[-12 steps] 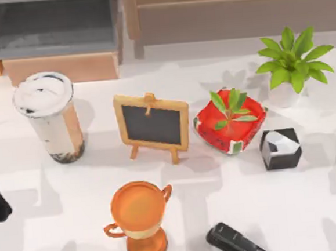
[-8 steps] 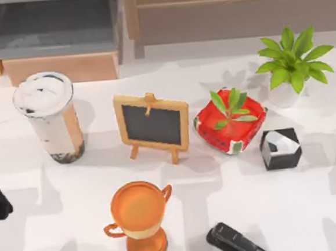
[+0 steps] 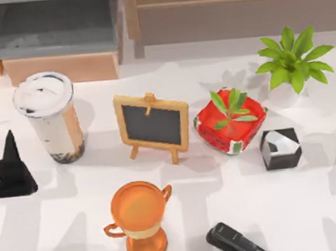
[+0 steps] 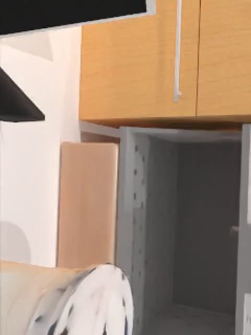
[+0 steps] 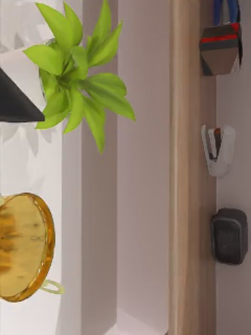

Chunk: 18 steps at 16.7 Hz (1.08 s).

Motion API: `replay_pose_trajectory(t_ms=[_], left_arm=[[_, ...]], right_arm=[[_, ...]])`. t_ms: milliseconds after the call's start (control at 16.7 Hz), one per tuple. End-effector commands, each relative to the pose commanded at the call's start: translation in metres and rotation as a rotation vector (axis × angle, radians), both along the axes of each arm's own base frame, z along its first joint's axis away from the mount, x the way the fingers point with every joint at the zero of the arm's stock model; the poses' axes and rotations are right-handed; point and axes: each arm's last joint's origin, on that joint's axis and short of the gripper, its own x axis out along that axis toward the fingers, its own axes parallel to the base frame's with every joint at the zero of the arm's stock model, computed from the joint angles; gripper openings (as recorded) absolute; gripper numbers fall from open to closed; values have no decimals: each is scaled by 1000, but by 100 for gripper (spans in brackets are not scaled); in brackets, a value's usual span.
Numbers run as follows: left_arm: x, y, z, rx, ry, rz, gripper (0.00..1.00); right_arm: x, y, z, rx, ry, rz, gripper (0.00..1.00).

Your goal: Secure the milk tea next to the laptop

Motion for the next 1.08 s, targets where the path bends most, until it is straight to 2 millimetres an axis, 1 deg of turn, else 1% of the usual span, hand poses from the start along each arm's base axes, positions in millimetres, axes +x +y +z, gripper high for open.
replay_pose_trajectory(t_ms=[180, 300, 420, 600, 780, 1080], left_arm=[[17, -16, -9, -3, 43, -6, 100], [26, -28, -18, 0, 71, -10, 100], [31, -39, -28, 6, 94, -13, 100], [35, -53, -43, 16, 117, -18, 100], [34, -60, -52, 22, 128, -22, 100], [34, -62, -54, 23, 129, -22, 100]], right_arm=[[0, 0, 0, 0, 0, 0, 100], [0, 0, 0, 0, 0, 0, 100], [0, 0, 0, 0, 0, 0, 100], [0, 0, 0, 0, 0, 0, 100], [0, 0, 0, 0, 0, 0, 100], [0, 0, 0, 0, 0, 0, 100]])
